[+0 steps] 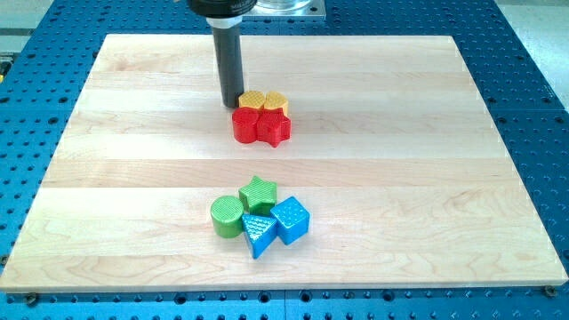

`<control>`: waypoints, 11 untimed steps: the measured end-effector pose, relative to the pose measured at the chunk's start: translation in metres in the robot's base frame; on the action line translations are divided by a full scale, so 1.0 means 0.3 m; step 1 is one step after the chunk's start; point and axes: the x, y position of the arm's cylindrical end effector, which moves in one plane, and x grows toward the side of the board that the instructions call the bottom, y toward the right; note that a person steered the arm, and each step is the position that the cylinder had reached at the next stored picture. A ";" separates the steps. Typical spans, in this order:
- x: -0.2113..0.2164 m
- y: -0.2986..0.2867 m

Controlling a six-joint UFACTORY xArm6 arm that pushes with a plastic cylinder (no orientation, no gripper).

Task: Move the triangle bottom right side of the cube

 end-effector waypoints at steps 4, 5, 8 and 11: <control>0.828 -0.112; 0.843 0.045; 0.655 0.511; 0.728 0.464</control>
